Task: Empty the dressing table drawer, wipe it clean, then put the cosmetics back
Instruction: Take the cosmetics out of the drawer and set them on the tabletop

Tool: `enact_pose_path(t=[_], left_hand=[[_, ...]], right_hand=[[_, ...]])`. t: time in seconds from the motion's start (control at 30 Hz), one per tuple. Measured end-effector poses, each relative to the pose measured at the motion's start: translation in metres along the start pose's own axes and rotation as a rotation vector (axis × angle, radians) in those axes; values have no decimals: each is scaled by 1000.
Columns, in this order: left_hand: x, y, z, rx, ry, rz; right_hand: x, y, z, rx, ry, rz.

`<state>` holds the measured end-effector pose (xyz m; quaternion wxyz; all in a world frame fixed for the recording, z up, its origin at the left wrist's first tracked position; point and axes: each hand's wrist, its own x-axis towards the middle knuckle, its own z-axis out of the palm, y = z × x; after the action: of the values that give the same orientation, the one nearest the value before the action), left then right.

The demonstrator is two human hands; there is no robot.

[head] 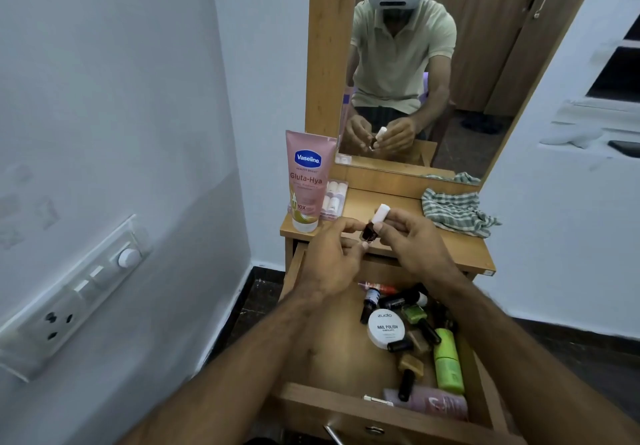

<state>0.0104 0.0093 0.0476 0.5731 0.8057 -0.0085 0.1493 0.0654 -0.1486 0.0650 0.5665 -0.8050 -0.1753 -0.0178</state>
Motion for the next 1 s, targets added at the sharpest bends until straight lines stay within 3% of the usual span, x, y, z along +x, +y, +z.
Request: enact_pose_path(t=[0.2, 0.3, 0.4, 0.53, 0.7, 1.0], left_hand=[[23, 0, 3, 173, 70, -14], [29, -3, 3, 429, 33, 13], [30, -7, 4, 793, 42, 170], [33, -13, 4, 962, 14, 321], [37, -19, -1, 943, -115, 315], [36, -24, -10, 853, -128, 320]], right_hand=[[22, -1, 4, -70, 104, 30], [34, 6, 7, -259, 175, 18], [49, 12, 11, -380, 197, 26], [72, 15, 14, -407, 218, 51], [99, 14, 20, -410, 230, 87], [112, 14, 24, -333, 245, 157]])
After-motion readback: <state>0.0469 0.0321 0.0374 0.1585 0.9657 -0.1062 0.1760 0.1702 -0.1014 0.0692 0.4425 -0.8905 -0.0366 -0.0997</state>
